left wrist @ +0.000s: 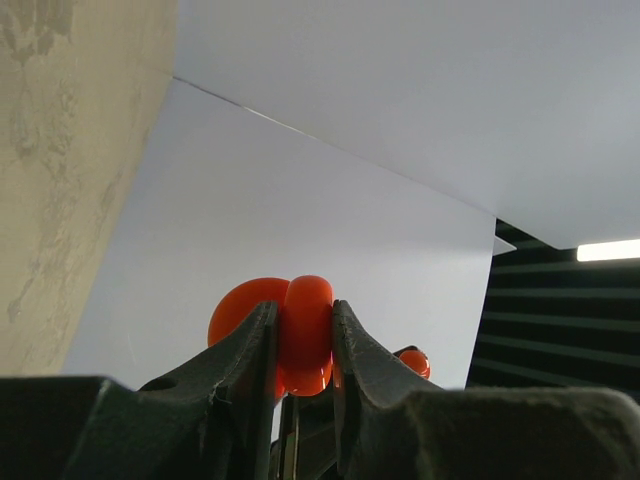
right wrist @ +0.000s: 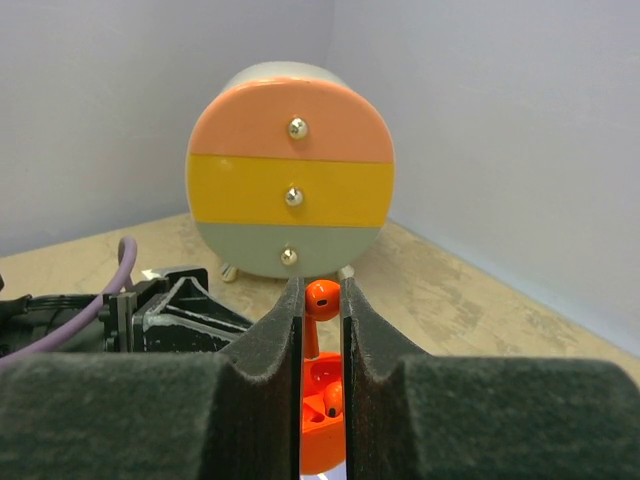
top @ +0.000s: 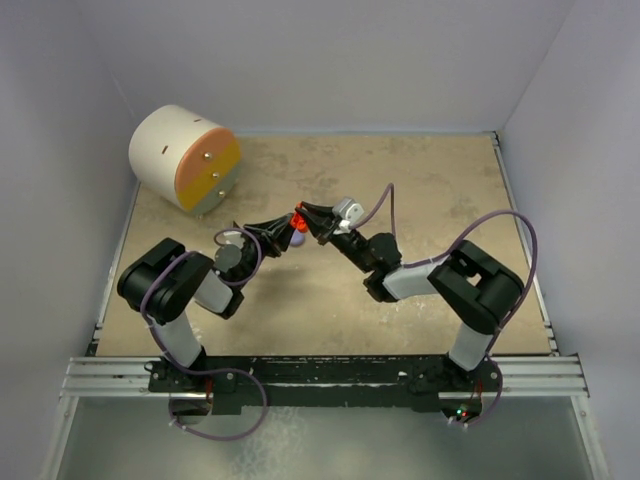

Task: Insert the wireless bluetooth earbuds into the charging case
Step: Place the earbud in the charging case.

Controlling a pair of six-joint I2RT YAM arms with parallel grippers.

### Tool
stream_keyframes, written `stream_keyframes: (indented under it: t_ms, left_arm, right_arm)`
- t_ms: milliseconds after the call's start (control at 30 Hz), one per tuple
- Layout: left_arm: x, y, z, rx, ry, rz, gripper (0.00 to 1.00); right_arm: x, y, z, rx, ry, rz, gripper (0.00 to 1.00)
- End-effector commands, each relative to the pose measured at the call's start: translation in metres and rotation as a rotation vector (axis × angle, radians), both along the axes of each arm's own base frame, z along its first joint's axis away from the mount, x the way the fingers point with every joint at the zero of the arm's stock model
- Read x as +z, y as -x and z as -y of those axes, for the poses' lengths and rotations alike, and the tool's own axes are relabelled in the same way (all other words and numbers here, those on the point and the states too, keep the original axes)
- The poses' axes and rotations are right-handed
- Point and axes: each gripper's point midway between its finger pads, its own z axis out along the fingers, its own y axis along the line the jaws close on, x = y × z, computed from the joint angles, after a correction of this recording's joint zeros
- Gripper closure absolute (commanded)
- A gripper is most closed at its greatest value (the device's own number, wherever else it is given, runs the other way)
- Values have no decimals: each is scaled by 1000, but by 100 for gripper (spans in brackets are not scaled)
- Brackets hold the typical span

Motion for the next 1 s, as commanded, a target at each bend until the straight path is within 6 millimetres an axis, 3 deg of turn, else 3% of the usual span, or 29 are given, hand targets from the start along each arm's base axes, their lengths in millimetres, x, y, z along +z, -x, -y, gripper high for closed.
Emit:
stream_keyframes:
  t_ms: [0, 967]
  left_arm:
    - [62, 14, -15, 33, 149, 190, 100]
    - [67, 13, -16, 31, 179, 186, 100]
  right_arm:
    - [65, 14, 13, -4, -190, 208, 100]
    - [43, 7, 11, -11, -176, 183, 100]
